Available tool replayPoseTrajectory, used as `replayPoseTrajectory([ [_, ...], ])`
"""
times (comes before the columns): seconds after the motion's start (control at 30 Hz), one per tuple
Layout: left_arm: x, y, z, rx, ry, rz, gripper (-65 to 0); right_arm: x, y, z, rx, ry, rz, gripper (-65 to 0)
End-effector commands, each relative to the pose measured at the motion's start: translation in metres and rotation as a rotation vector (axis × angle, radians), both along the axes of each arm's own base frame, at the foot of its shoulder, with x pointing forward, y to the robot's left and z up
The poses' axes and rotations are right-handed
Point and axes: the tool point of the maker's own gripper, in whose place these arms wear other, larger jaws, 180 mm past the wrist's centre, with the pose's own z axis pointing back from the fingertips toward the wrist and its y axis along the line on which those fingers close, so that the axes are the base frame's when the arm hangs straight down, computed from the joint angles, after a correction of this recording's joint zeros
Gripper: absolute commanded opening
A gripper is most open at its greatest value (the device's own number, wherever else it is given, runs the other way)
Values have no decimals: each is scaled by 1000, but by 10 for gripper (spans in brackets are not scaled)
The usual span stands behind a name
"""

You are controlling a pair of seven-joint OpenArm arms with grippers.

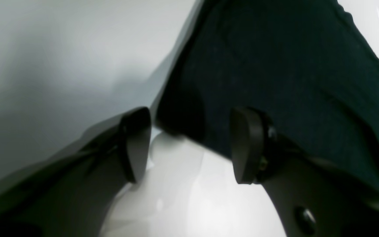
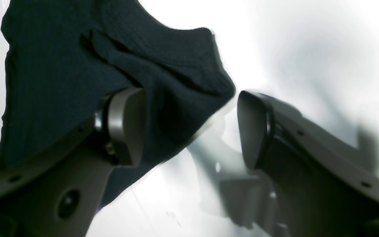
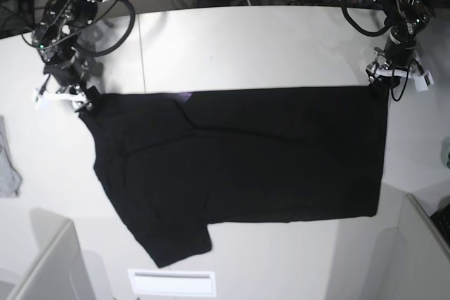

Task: Fold the T-shirt properly
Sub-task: 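Regrip the shoulder corners with both grippers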

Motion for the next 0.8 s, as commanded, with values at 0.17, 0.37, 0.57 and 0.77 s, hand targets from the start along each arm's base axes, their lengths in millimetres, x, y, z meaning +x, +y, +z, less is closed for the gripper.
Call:
replayPoseTrajectory([
  [0.17, 10, -3, -9, -39, 17, 1, -283, -8, 3, -7, 10, 52, 15, -243],
  [0.37, 15, -4, -13, -59, 14, 6, -285, -9, 3, -7, 9, 53, 16, -243],
  [0.57, 24, -5, -9, -65, -5, 7, -351, -6, 3, -6, 9, 47, 15, -245],
  [0.77, 27, -9, -17, -95, 3, 12, -643, -3, 2, -5, 7, 41, 14, -246],
])
